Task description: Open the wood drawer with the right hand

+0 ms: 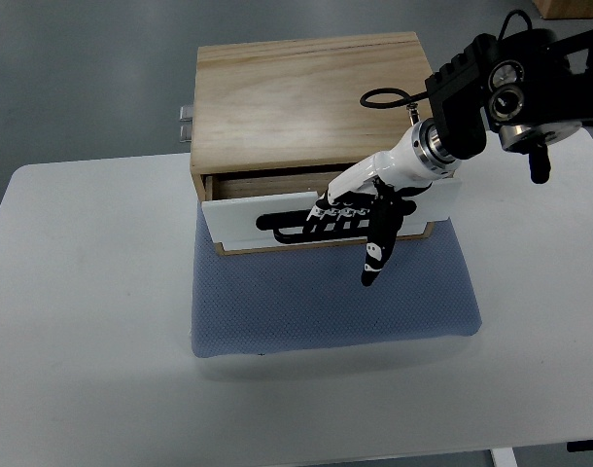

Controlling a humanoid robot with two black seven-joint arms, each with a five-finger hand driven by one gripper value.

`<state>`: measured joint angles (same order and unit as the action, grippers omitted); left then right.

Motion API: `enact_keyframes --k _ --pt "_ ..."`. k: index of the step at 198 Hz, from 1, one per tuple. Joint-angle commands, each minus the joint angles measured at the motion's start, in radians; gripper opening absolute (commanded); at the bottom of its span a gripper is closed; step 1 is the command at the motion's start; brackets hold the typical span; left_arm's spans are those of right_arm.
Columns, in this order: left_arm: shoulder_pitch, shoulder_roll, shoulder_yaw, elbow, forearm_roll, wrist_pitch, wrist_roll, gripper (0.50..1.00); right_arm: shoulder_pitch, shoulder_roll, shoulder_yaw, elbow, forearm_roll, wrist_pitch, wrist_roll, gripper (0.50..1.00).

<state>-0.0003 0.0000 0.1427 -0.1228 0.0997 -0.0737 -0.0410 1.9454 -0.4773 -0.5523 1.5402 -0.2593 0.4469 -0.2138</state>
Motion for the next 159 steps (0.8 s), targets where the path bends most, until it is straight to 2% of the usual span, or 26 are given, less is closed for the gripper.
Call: enact_keyframes --k 1,69,159 --pt "0.0 0.0 0.0 0.0 0.0 0.0 0.0 1.0 0.006 -0.004 0.0 0.0 0.0 0.056 0.002 0.94" --pt "0.0 0.0 0.0 0.0 0.0 0.0 0.0 1.0 0.023 -0.023 0.0 0.008 0.002 0.164 0.01 0.94" --pt "0.0 0.0 0.0 0.0 0.0 0.0 0.001 1.0 0.05 -0.041 0.0 0.023 0.009 0.164 0.014 0.942"
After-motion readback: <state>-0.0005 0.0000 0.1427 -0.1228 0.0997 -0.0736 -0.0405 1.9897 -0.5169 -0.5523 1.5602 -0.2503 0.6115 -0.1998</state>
